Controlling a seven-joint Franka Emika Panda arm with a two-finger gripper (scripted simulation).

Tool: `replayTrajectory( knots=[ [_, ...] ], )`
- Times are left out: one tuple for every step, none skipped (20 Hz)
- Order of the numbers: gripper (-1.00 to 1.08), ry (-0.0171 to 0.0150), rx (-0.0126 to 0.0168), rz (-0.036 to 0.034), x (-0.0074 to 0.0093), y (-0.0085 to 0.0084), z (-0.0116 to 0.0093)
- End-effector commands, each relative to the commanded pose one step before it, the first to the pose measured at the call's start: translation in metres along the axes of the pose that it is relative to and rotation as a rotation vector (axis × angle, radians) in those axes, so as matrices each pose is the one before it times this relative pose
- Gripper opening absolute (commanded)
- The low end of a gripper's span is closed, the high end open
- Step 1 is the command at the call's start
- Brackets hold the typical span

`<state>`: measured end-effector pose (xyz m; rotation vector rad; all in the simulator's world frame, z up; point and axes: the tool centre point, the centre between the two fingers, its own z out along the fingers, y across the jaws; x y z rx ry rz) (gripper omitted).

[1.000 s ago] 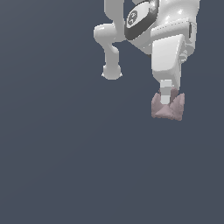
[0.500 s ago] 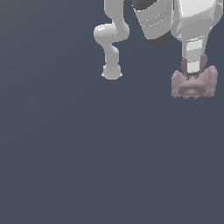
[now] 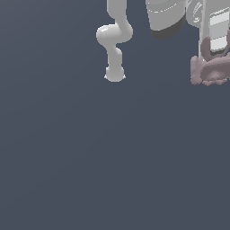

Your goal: Pick up the object and move it to a goal position.

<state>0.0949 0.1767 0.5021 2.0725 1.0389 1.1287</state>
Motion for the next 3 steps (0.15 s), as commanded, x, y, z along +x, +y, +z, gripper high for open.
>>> replayTrajectory(
  knots=[
    [-1.00, 0.00249, -0.00752, 0.00038, 0.00234, 0.00164, -0.00243],
    [-1.00, 0.00044, -0.00111, 0.00002, 0.00040, 0.00024, -0.00044],
    [-1.00, 0.00018, -0.00045, 0.00001, 0.00014, 0.00011, -0.00021]
  ],
)
